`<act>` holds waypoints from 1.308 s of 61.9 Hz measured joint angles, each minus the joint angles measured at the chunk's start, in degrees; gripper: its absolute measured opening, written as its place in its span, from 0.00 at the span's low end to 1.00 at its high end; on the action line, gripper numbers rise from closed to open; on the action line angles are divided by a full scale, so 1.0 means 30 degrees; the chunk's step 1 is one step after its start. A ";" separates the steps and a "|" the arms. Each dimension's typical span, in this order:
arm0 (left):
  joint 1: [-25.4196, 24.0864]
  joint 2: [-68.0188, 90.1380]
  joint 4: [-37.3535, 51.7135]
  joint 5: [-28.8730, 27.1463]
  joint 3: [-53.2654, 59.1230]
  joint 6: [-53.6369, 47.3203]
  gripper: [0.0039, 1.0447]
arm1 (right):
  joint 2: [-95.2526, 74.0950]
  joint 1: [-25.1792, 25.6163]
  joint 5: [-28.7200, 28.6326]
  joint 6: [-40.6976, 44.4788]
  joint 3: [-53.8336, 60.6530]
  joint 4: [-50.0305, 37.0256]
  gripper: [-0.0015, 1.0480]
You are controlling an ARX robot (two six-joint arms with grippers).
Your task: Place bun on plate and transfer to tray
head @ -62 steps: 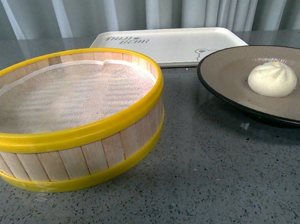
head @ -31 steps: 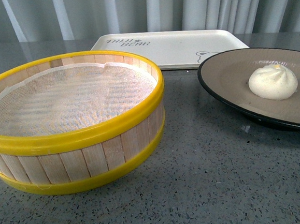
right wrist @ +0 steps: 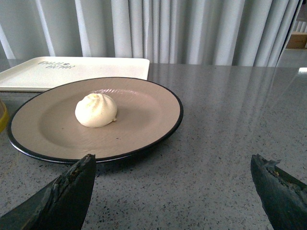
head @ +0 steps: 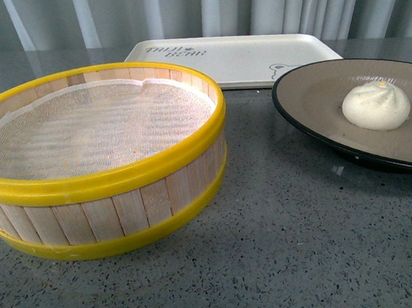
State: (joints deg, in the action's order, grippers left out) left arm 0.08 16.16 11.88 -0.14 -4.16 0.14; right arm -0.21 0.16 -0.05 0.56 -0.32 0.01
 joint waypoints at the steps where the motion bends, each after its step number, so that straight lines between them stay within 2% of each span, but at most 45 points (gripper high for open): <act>1: 0.0000 -0.0051 -0.0022 0.0000 0.0022 0.0000 0.04 | 0.0000 0.0000 0.0000 -0.0007 0.0000 0.0000 0.92; 25: 0.0000 -0.1909 -0.0816 -0.0015 0.0889 0.0007 0.04 | 0.0000 0.0000 0.0000 -0.0007 0.0000 0.0000 0.92; 32: 0.0000 -0.4561 -0.3701 0.0044 0.0889 0.0000 0.04 | 0.0000 0.0000 0.0000 0.0000 0.0000 0.0000 0.92; 40: 0.0000 -0.5297 -0.3920 0.0029 0.0889 0.0000 0.04 | 0.0000 0.0000 0.0000 0.0000 0.0000 0.0000 0.92; 50: 0.0000 -0.5319 -0.3949 0.0036 0.0889 0.0022 0.42 | -0.0007 0.0000 0.0015 0.0146 0.0022 -0.0146 0.92; 52: 0.0000 -0.5319 -0.3949 0.0029 0.0889 0.0022 0.50 | -0.0532 0.0058 -0.0007 0.1370 0.0029 -0.1603 0.92; 56: 0.0000 -0.5319 -0.3949 0.0036 0.0889 0.0015 0.60 | -0.2484 0.0415 -0.0583 0.3308 0.0007 -0.5355 0.92; 58: 0.0000 -0.5319 -0.3949 0.0036 0.0889 0.0015 0.69 | -0.5078 0.1086 -0.1479 0.3891 -0.0219 -0.8342 0.92; 61: 0.0000 -0.5319 -0.3949 0.0036 0.0889 0.0022 0.79 | -0.9202 0.2222 -0.2477 0.3657 -0.1195 -1.1876 0.92; 67: 0.0000 -0.5319 -0.3949 0.0036 0.0889 0.0015 0.95 | -1.4120 0.3730 -0.3912 0.1537 -0.3388 -1.3814 0.92; 76: 0.0000 -0.5319 -0.3949 0.0036 0.0889 0.0007 0.94 | -2.0189 0.5843 -0.6353 -0.3563 -0.6819 -1.1890 0.92; 81: 0.0000 -0.5319 -0.3949 0.0036 0.0889 0.0007 0.94 | -2.3074 0.7060 -0.8393 -0.8451 -0.8750 -0.9748 0.92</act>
State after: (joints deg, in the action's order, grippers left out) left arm 0.08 0.21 0.03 -0.03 -1.50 0.16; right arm -69.43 21.34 -25.23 -24.80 -26.57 -29.23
